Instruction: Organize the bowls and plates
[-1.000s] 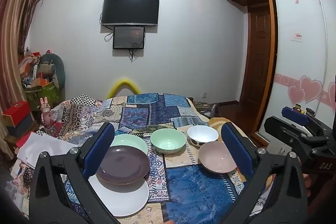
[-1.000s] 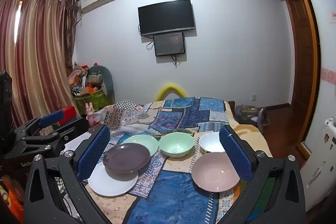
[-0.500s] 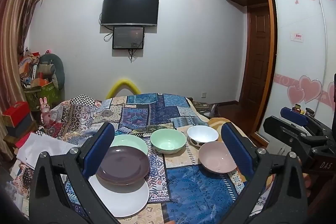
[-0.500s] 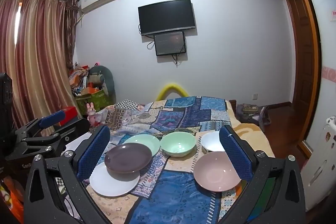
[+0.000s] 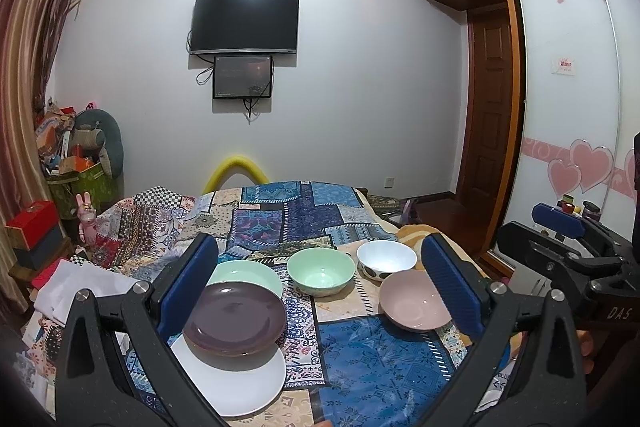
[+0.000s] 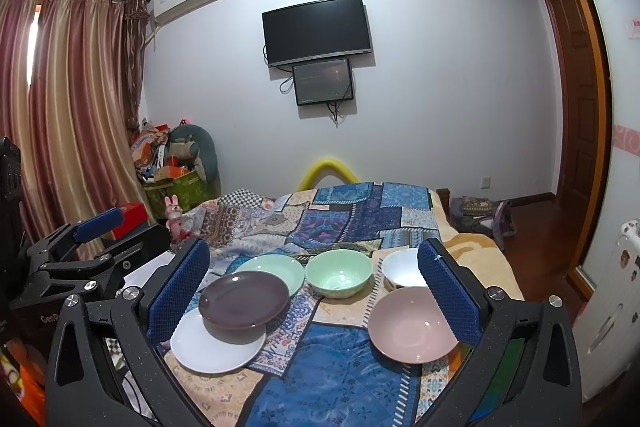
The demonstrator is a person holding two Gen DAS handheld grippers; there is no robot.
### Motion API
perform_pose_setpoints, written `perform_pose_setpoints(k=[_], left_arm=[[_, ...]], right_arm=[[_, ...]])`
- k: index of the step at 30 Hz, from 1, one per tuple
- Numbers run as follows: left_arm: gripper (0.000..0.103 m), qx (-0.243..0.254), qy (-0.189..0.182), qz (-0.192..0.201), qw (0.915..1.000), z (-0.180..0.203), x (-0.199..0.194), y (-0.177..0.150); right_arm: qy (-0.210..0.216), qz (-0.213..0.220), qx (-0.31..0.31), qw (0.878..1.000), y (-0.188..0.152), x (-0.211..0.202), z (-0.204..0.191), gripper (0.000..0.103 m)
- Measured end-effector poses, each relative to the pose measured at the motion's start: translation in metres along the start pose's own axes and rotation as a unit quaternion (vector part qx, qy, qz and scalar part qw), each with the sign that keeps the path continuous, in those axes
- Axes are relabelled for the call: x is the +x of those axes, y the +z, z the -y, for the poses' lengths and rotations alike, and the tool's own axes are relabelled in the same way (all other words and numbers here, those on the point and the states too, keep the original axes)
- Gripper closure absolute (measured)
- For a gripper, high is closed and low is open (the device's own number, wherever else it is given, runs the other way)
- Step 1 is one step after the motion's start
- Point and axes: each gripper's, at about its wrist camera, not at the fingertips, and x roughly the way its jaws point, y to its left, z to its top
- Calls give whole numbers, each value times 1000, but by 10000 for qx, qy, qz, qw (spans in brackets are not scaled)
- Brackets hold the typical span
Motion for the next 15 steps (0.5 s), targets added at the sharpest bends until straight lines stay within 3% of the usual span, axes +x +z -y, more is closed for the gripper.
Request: perform_pose_setpoints(k=[15], left_arm=[[0, -45, 12, 14, 10000, -2, -1, -1]], right_arm=[[13, 6, -11, 10000, -3, 2, 0, 0]])
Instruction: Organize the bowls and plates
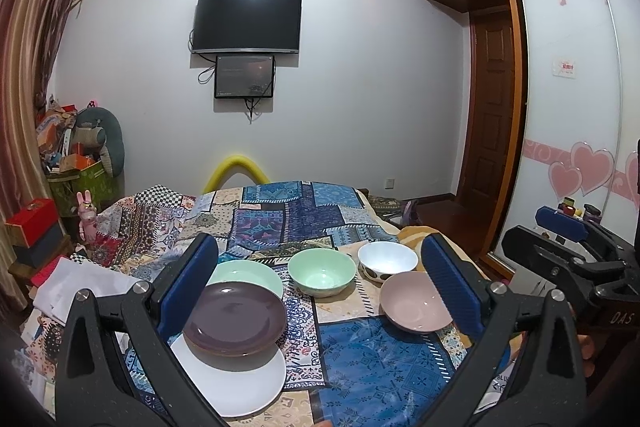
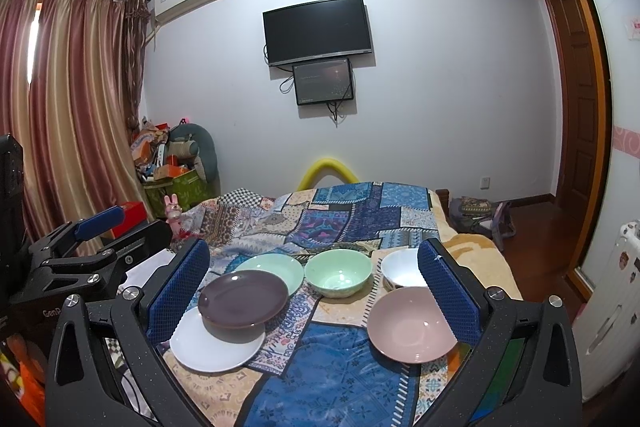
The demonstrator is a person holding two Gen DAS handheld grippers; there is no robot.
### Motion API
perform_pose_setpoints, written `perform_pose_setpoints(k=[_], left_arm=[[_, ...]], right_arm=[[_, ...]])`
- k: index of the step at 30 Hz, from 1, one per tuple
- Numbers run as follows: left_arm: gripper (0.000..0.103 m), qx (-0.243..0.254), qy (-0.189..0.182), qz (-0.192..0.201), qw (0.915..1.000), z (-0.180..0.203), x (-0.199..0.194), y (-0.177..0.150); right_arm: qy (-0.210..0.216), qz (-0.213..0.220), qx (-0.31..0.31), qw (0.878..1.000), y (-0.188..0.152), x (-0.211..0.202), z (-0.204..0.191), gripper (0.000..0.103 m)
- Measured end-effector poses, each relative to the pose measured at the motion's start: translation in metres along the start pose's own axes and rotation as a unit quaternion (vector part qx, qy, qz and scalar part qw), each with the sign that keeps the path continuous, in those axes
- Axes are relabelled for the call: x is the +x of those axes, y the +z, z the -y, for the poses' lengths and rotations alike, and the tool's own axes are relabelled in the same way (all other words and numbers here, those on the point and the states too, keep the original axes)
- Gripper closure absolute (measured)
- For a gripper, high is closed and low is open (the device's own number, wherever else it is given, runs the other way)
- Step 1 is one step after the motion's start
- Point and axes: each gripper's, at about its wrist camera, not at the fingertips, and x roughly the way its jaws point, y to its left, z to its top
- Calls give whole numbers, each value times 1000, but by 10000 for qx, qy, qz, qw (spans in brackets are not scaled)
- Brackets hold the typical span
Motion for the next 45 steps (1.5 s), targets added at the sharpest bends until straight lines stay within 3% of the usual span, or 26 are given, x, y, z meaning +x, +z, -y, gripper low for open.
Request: perform_pose_setpoints(k=[37, 45], left_arm=[[0, -33, -22, -55, 10000, -3, 9, -3], [0, -44, -18, -153, 9999, -17, 26, -13]], right_arm=[[-68, -59, 20, 10000, -5, 9, 3, 0], [5, -387, 64, 9992, -14, 38, -2, 0]])
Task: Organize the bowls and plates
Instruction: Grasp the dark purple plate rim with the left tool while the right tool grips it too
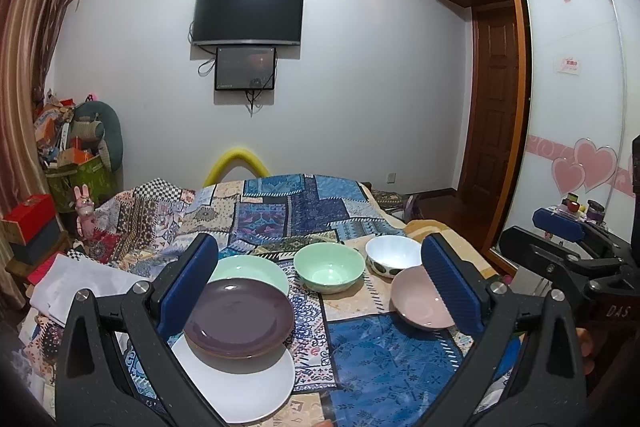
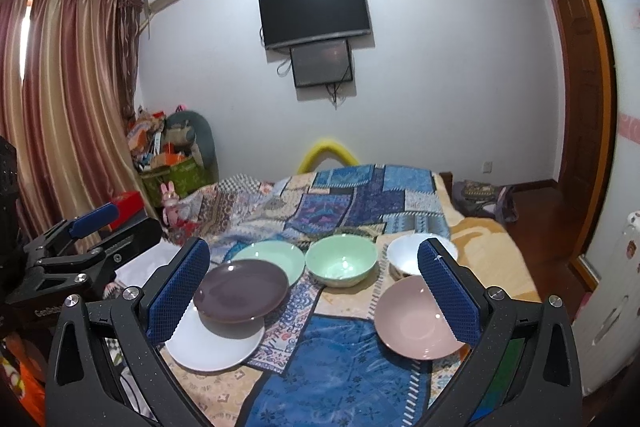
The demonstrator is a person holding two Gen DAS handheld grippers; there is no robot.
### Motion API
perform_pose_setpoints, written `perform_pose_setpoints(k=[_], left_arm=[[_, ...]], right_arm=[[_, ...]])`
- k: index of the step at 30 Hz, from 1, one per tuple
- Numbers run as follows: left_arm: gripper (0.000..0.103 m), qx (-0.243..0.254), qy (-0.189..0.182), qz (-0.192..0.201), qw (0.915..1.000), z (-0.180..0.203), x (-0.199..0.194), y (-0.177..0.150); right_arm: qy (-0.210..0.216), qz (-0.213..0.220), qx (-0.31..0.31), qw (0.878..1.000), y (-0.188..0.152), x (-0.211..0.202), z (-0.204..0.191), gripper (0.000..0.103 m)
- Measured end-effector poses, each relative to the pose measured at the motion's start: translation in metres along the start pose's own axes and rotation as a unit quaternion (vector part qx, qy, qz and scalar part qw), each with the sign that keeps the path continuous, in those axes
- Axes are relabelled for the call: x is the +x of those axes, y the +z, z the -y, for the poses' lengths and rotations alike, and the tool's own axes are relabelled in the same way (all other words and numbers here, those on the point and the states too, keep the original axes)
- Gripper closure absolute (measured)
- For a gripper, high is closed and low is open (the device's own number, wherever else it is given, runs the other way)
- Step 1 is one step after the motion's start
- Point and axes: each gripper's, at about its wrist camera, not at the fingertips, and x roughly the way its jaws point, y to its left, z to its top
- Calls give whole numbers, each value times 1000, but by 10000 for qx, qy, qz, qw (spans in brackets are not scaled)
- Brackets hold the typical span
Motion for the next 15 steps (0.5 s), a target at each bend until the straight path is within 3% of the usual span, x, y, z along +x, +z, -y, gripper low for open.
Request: perform_pose_setpoints(k=[7, 13, 15], left_arm=[[0, -538, -183, -478, 9972, -49, 33, -20], [1, -740, 169, -936, 9927, -103, 68, -43], [9, -707, 353, -1139, 9903, -120, 82, -51]], right_arm=[[56, -514, -51, 9987, -15, 44, -9, 0], [100, -1001, -79, 9949, -32, 85, -15, 0], [137, -1145, -100, 9933, -36, 101, -18, 1]])
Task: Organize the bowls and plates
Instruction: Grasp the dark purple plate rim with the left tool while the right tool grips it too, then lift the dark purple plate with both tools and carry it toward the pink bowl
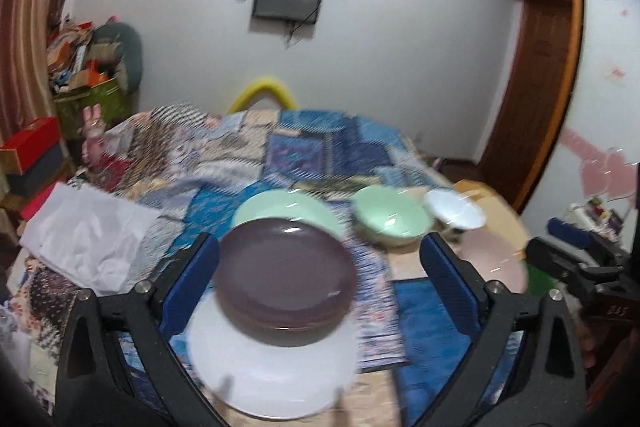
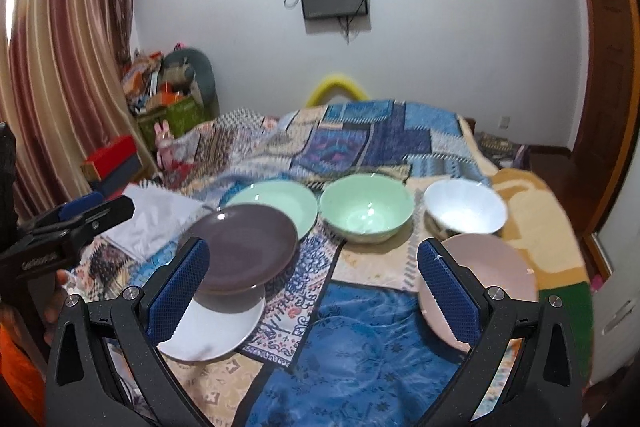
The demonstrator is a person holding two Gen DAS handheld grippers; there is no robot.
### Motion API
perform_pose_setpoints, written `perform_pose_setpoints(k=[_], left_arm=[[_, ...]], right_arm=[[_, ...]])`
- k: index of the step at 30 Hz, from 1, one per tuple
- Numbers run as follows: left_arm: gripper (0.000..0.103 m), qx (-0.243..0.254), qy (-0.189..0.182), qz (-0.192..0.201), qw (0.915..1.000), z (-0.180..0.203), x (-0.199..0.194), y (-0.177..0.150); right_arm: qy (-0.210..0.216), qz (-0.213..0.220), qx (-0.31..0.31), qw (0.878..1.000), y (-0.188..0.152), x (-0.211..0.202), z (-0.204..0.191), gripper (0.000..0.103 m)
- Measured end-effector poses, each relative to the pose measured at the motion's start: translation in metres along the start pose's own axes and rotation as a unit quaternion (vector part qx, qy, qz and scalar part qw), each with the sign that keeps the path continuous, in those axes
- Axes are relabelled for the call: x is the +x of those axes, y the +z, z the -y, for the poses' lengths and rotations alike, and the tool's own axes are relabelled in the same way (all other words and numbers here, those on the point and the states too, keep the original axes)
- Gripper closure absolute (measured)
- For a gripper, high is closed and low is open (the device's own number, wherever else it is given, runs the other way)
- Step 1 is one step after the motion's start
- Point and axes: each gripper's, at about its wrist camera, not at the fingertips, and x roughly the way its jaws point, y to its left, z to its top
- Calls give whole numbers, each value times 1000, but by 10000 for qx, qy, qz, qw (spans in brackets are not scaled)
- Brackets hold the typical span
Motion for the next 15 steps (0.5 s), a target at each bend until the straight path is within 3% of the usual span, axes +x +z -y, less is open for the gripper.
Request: perform_pose_setpoints(k=[3, 15], left_arm=[[23, 56, 206, -376, 9991, -21, 27, -4], [63, -200, 173, -1645, 9860, -89, 132, -30]], right_arm=[[68, -244, 16, 9997, -3, 25, -1, 5], [251, -1189, 137, 9925, -14, 111, -4, 38]])
